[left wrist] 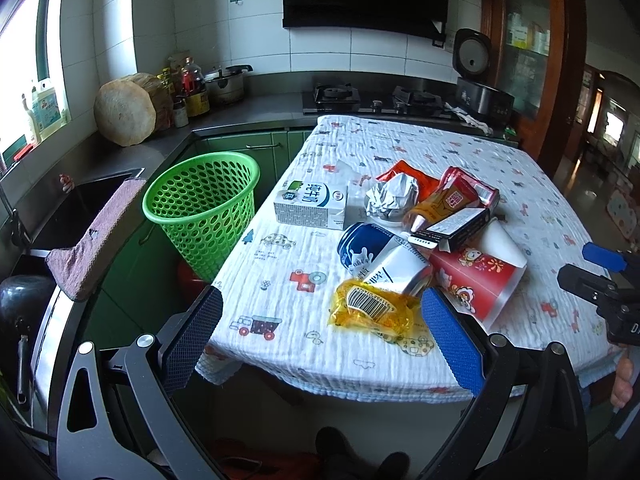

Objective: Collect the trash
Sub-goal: 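Lower the right tool onto the black box and close it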

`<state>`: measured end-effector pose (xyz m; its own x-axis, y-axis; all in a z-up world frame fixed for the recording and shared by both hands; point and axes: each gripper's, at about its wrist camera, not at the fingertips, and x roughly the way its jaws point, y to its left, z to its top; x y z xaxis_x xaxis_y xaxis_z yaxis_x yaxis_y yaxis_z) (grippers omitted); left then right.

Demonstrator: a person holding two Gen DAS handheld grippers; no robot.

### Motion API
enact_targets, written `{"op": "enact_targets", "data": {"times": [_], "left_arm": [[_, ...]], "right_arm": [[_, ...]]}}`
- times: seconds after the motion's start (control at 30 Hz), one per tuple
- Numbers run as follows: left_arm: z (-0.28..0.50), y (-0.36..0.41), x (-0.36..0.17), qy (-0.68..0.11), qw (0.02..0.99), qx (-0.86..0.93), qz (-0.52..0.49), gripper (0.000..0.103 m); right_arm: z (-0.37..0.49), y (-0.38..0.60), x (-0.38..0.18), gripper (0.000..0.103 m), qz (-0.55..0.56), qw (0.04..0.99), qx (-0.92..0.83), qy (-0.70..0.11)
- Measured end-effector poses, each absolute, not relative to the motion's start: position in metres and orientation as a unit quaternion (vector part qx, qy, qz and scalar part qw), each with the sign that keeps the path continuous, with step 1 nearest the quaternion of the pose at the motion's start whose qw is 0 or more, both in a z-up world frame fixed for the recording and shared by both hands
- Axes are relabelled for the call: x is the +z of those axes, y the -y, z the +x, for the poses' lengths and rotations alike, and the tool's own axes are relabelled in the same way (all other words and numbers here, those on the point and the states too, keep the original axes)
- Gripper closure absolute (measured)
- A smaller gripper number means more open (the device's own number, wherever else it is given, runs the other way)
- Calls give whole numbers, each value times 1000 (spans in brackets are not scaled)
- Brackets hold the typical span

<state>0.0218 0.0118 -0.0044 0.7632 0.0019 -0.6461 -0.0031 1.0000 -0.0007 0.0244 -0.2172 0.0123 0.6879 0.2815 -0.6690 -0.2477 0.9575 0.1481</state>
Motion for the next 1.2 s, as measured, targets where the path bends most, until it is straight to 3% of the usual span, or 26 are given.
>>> {"op": "enact_targets", "data": {"times": [0.63,0.7,1.2], "left_arm": [[42,-37,-19,-346,938,13,-5,6],[44,-40,-21,-347,938,13,-7,6],[50,-48,-30,-349,937,12,-14,6]], "right_arm": [[113,200,-9,42,148,877,141,-435],[122,202,-15,49,174,867,138,-446],[160,223,-49,55,284,821,85,-488]]}}
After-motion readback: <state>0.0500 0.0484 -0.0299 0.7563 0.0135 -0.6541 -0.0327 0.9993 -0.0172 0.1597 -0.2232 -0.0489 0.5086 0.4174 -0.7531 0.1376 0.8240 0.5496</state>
